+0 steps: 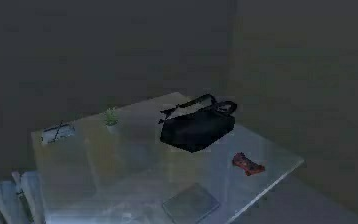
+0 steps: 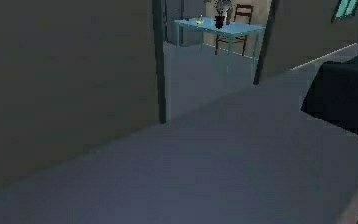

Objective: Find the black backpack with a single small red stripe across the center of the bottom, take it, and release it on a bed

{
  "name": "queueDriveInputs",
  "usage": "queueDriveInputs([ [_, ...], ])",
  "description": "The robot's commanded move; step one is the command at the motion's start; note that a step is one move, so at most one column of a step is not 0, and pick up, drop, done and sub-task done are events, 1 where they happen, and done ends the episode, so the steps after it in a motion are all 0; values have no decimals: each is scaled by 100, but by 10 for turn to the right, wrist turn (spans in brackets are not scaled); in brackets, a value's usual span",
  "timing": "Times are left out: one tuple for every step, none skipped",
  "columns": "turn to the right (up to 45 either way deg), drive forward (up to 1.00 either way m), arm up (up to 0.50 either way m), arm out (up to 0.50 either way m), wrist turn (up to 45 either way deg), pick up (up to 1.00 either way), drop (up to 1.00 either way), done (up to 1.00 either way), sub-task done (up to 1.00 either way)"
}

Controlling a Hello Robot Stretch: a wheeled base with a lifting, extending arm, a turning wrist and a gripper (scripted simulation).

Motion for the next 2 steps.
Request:
queueDriveInputs([
  [-450, 0, 0, 0, 0, 0, 0, 0, 0],
  [-450, 0, 0, 0, 0, 0, 0, 0, 0],
])
